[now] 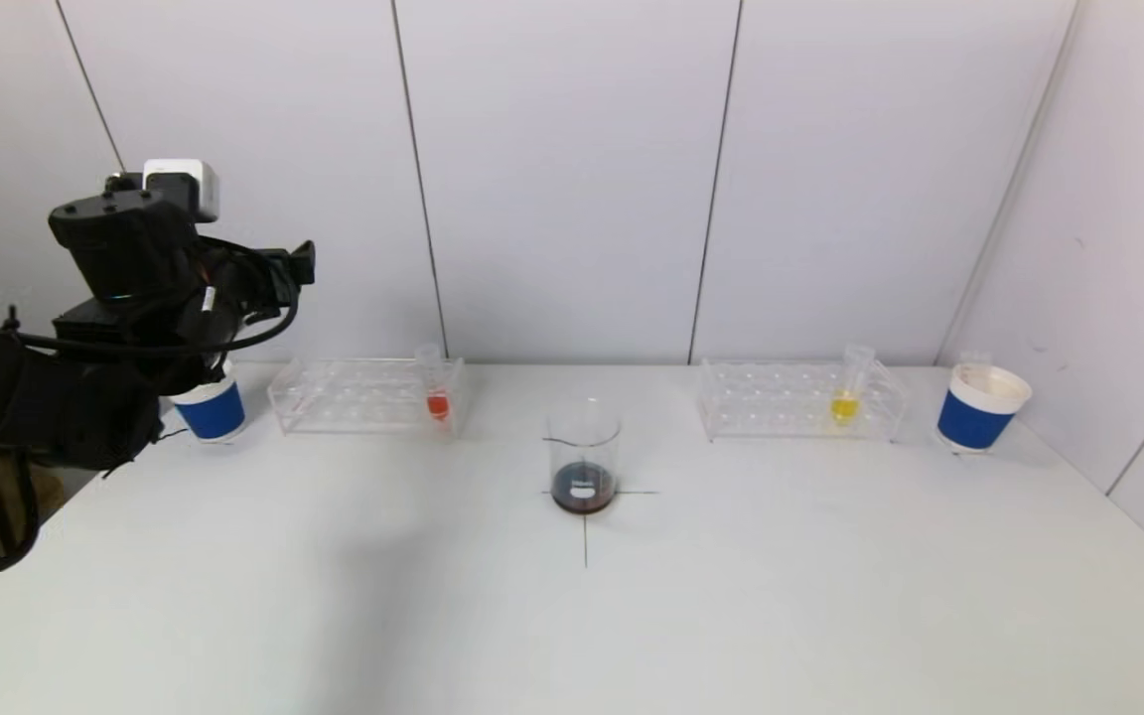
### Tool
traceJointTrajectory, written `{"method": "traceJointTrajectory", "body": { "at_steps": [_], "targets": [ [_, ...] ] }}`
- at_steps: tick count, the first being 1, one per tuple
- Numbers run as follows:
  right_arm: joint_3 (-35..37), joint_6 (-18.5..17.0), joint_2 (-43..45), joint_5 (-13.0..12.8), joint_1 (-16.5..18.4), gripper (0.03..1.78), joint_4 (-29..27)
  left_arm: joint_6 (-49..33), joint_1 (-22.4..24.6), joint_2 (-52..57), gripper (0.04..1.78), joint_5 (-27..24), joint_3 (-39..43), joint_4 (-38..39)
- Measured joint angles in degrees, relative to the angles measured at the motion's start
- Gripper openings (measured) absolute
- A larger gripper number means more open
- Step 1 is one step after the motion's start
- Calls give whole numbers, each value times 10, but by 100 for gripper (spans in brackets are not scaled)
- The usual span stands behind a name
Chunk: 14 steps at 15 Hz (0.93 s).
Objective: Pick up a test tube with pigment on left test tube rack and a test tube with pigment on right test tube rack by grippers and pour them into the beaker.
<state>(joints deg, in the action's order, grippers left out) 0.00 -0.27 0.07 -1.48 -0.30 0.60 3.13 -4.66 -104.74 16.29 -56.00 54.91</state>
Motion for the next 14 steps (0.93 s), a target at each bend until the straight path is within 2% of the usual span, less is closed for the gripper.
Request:
{"method": "traceJointTrajectory", "body": {
  "at_steps": [7,14],
  "targets": [
    [0,0,0,0,0,177,0,-2,-29,274,176,-18,162,-79],
    [0,0,0,0,0,177,0,1,-35,623,176,-17,273,-312]
  ]
}}
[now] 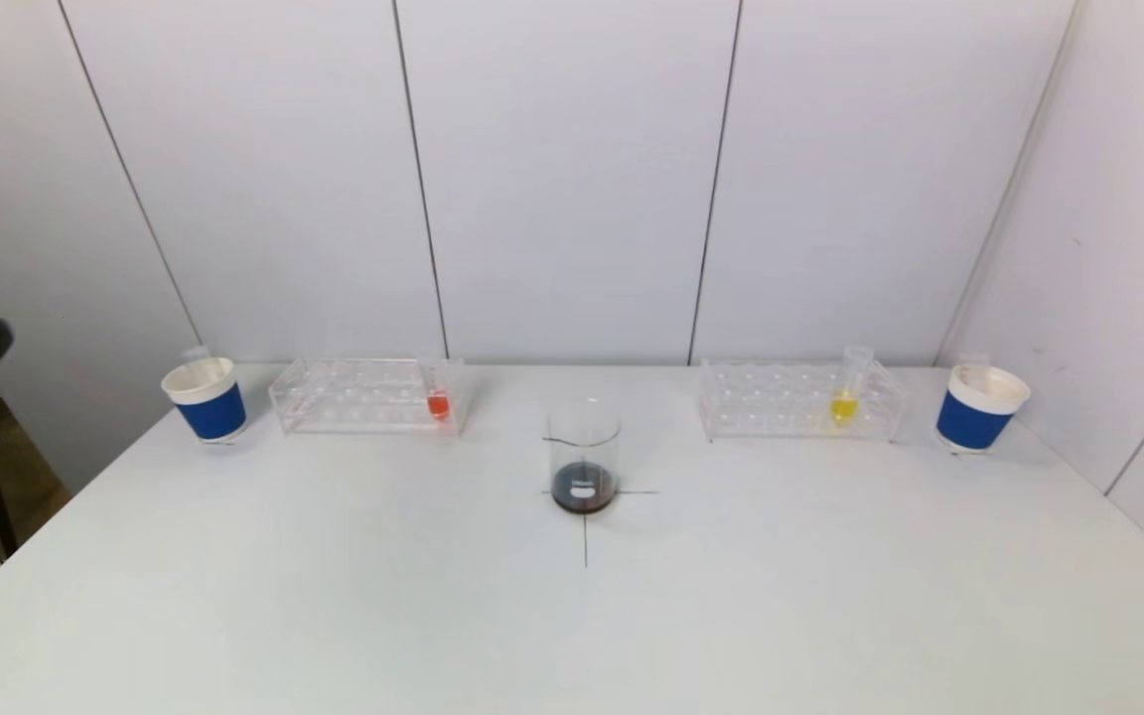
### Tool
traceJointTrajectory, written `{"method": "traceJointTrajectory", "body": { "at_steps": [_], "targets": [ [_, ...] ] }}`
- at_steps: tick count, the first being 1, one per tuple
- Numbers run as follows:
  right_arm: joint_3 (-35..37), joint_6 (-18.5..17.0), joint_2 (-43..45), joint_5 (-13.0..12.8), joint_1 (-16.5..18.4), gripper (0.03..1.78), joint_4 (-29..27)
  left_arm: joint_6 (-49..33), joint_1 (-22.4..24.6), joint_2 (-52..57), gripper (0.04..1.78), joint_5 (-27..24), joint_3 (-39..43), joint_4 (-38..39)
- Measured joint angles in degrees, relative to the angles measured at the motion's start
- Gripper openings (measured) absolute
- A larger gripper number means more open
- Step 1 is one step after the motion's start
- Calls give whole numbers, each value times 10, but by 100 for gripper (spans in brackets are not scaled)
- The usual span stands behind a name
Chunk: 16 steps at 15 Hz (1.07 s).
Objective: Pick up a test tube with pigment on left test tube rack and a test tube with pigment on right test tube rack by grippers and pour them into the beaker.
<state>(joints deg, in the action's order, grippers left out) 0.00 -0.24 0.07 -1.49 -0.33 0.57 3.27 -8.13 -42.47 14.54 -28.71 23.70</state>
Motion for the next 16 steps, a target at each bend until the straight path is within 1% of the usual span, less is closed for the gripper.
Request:
{"method": "traceJointTrajectory", "body": {
  "at_steps": [3,4,5,6,8,11,14,16],
  "targets": [
    [0,0,0,0,0,177,0,3,1,143,176,8,30,-124],
    [0,0,0,0,0,177,0,6,3,183,176,19,37,-164],
    [0,0,0,0,0,177,0,8,5,211,176,43,42,-194],
    [0,0,0,0,0,177,0,10,7,229,176,66,47,-209],
    [0,0,0,0,0,177,0,10,12,249,176,78,53,-206],
    [0,0,0,0,0,177,0,9,47,255,176,71,62,-170],
    [0,0,0,0,0,177,0,10,57,275,176,67,102,-163],
    [0,0,0,0,0,177,0,7,63,292,176,54,148,-162]
  ]
}}
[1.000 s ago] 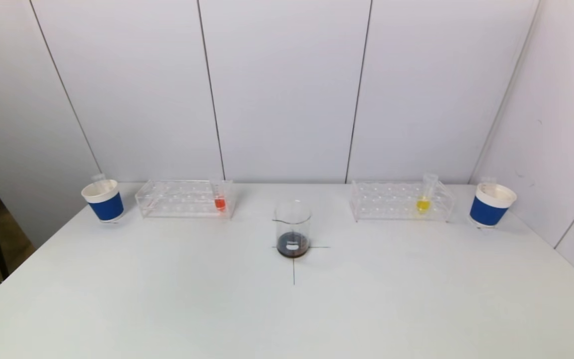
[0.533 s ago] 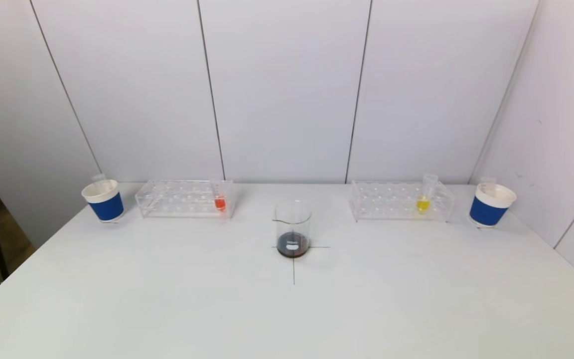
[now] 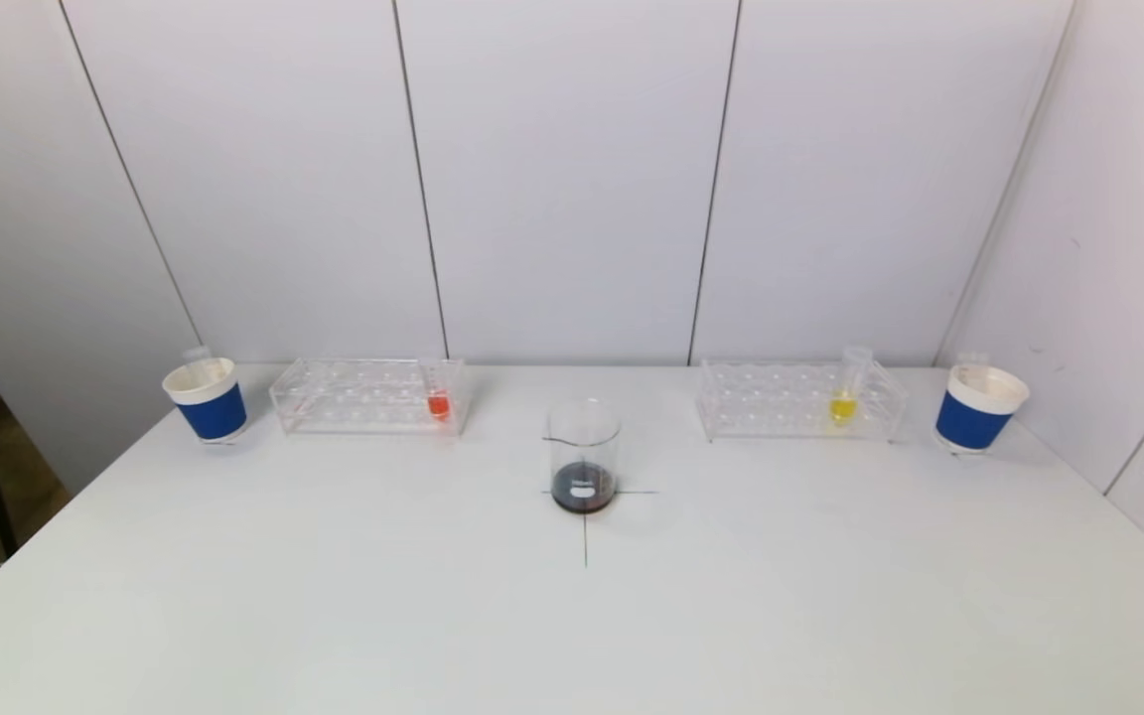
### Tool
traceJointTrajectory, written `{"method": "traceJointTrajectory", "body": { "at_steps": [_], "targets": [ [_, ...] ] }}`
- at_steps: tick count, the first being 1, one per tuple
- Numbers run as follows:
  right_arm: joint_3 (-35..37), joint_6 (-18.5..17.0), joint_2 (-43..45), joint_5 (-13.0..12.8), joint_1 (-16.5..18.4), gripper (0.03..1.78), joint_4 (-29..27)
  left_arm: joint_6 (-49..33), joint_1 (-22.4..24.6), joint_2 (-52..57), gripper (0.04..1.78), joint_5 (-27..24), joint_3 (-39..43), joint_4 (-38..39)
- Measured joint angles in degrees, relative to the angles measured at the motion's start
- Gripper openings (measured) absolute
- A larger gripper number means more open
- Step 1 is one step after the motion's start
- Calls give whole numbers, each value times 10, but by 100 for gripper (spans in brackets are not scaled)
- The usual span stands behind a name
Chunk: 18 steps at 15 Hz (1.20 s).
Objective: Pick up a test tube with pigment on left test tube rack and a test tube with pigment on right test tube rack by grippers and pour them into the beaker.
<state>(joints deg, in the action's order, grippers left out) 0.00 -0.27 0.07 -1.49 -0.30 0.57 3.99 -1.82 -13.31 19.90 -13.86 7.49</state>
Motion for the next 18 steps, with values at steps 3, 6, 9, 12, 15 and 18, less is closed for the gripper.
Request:
{"method": "traceJointTrajectory", "body": {
  "at_steps": [3,6,9,12,15,18],
  "targets": [
    [0,0,0,0,0,177,0,-6,9,40,176,-56,90,0],
    [0,0,0,0,0,177,0,-26,14,95,176,-159,126,-26],
    [0,0,0,0,0,177,0,-26,16,123,176,-199,134,-81],
    [0,0,0,0,0,177,0,-28,17,132,176,-199,135,-81],
    [0,0,0,0,0,177,0,-31,16,133,176,-200,135,-80],
    [0,0,0,0,0,177,0,-31,16,133,176,-200,135,-80]
  ]
}}
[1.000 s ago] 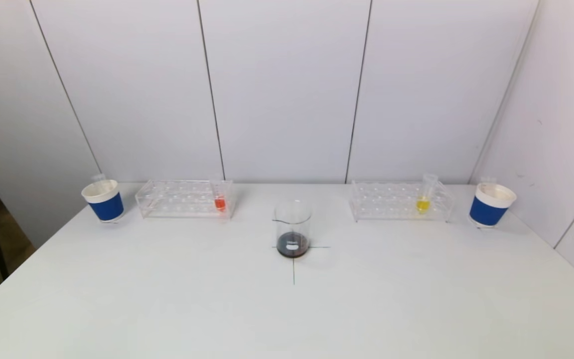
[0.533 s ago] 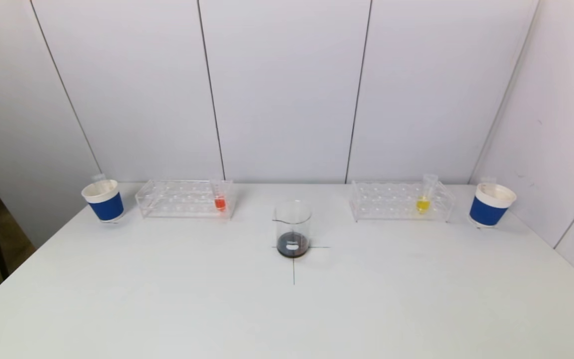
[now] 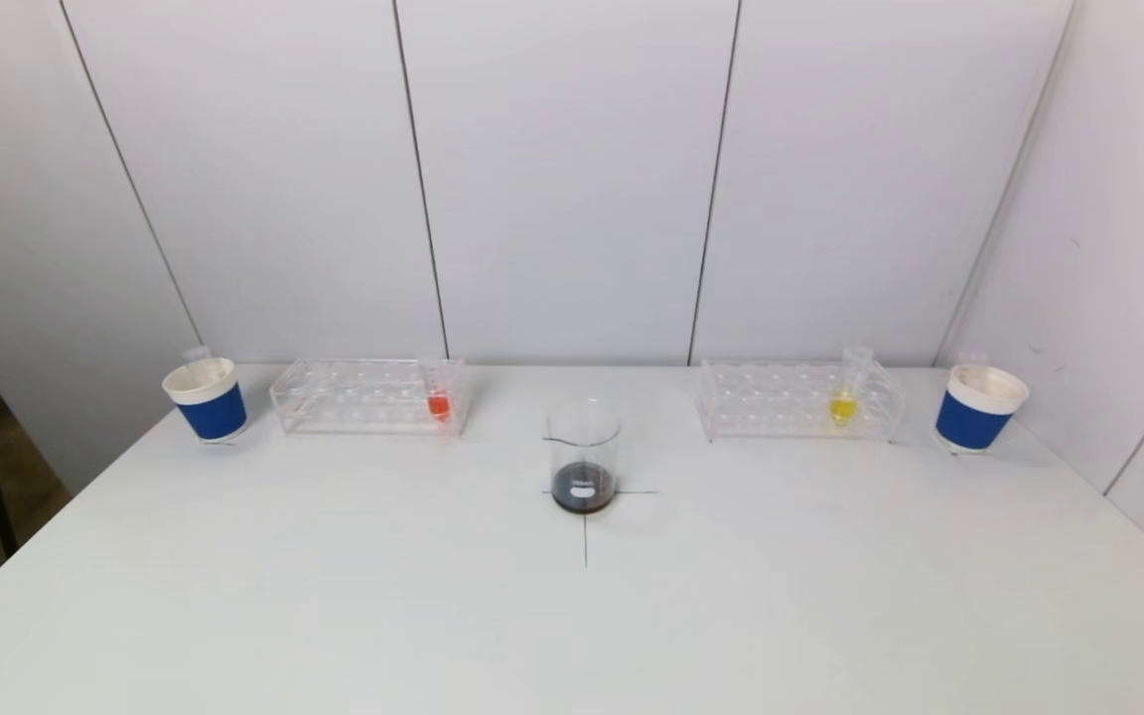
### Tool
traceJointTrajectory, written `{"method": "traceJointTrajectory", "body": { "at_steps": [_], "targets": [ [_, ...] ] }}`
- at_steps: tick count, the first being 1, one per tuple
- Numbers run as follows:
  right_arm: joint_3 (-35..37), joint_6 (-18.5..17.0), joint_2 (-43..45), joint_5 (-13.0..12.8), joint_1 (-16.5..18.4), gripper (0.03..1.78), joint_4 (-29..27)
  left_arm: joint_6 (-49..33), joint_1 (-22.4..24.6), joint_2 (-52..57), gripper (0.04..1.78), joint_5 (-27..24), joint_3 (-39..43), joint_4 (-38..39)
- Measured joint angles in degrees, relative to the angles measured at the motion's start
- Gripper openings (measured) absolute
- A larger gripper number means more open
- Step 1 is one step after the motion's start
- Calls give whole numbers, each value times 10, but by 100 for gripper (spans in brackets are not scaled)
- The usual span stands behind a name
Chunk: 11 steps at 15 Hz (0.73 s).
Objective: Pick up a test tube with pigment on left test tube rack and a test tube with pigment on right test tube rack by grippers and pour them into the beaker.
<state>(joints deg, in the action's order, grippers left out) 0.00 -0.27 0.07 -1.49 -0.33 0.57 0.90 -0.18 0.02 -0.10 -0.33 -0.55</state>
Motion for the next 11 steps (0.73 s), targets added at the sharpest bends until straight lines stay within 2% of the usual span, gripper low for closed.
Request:
{"method": "traceJointTrajectory", "body": {
  "at_steps": [9,11],
  "targets": [
    [-1,6,0,6,0,177,1,0,0,0,176,0,0,0],
    [0,-11,0,0,0,177,1,0,0,0,176,0,0,0]
  ]
}}
